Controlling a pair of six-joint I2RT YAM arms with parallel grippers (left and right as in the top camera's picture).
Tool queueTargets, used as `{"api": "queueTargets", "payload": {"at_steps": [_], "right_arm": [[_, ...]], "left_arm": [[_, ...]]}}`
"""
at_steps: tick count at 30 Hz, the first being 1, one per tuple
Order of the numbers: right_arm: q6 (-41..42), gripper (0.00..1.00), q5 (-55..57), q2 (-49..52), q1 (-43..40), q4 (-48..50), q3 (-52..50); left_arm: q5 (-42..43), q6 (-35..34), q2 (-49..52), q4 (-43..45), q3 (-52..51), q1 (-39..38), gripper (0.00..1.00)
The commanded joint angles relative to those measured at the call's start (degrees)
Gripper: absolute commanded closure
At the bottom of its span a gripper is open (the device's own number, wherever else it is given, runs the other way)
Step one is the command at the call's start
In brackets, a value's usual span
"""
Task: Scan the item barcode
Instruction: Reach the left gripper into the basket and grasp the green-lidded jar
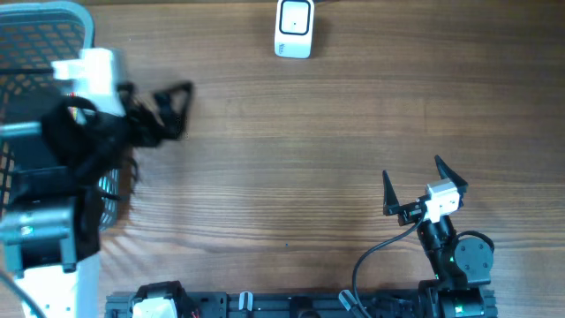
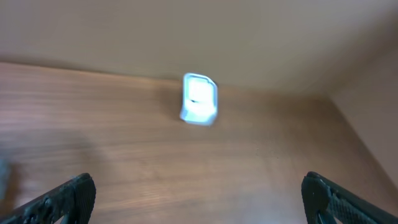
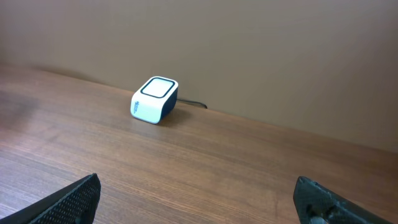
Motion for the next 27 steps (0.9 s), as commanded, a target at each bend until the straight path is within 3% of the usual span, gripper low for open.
{"api": "queueTargets", "payload": {"at_steps": [1, 6, 10, 16, 20, 23, 27], "right_arm": [[-0.6, 0.0, 1.0, -0.3, 0.2, 0.2, -0.1], [-0.6, 0.0, 1.0, -0.3, 0.2, 0.2, -0.1], [-0.6, 0.0, 1.0, -0.3, 0.2, 0.2, -0.1], [-0.6, 0.0, 1.0, -0.3, 0.2, 0.2, -0.1], [-0.6, 0.0, 1.0, -0.3, 0.2, 0.2, -0.1], [-0.6, 0.0, 1.0, -0.3, 0.2, 0.2, -0.1], [-0.6, 0.0, 1.0, -0.3, 0.2, 0.2, -0.1]], "left_arm": [[-8.3, -10.2, 3.0, -2.4, 8.1, 6.9, 0.0], [-11.6, -17.2, 7.3, -5.7, 11.7, 18.7, 0.0], [-11.6, -17.4, 10.3, -8.9, 11.7, 25.4, 0.0], [-13.0, -18.3, 14.1, -10.6, 11.6, 27.0, 0.0], [-28.4, -36.1, 18.1, -15.0, 11.6, 27.0, 0.0], [-35.1, -43.5, 22.3, -18.1, 11.6, 27.0, 0.0], [-39.1, -48.4, 28.9, -19.6, 11.6, 27.0, 0.0]]}}
